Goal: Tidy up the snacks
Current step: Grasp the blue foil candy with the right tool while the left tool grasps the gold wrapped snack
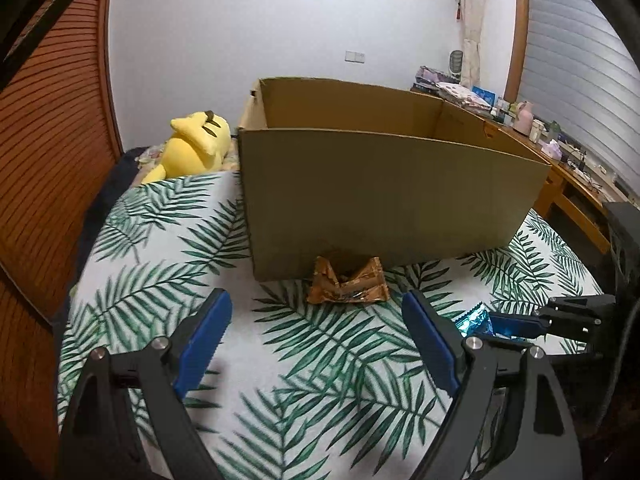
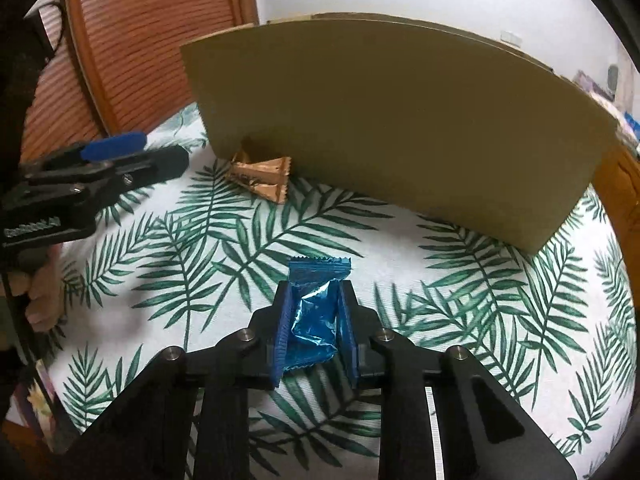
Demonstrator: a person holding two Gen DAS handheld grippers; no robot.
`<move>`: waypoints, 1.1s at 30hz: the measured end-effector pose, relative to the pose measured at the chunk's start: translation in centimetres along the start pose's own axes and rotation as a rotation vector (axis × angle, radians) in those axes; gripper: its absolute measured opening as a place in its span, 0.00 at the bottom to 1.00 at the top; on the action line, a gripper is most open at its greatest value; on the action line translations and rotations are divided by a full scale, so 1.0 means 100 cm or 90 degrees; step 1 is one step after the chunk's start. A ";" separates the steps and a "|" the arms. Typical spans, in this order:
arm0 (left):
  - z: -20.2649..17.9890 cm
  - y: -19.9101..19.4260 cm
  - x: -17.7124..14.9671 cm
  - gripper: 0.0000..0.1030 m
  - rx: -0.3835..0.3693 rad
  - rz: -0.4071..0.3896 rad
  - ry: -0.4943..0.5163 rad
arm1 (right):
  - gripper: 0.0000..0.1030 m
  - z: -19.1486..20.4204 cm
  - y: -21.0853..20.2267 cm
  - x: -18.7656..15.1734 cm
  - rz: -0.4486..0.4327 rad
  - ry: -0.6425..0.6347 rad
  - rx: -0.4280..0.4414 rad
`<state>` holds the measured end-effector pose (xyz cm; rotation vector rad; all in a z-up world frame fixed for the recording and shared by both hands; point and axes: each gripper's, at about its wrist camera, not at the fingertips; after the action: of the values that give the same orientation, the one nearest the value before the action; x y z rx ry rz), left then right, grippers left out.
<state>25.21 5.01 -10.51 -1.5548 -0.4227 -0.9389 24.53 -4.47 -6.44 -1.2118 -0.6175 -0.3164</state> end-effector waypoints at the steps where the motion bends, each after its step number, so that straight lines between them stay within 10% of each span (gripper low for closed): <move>1: -0.001 0.005 0.002 0.85 -0.004 0.012 0.000 | 0.20 -0.003 0.000 -0.001 -0.001 0.003 -0.002; 33: -0.032 0.079 0.022 0.51 0.006 0.109 0.010 | 0.21 -0.009 -0.012 -0.012 -0.040 -0.008 0.009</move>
<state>31.21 -0.34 -14.10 -1.5482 -0.2773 -0.8146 23.17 -5.87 -6.47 -1.1832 -0.6677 -0.3568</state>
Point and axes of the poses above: each gripper's, at about its wrist camera, not at the fingertips, and y roughly the way its jaws point, z to its left, x to its top, and after that the axes turned 10 degrees about y, right-handed
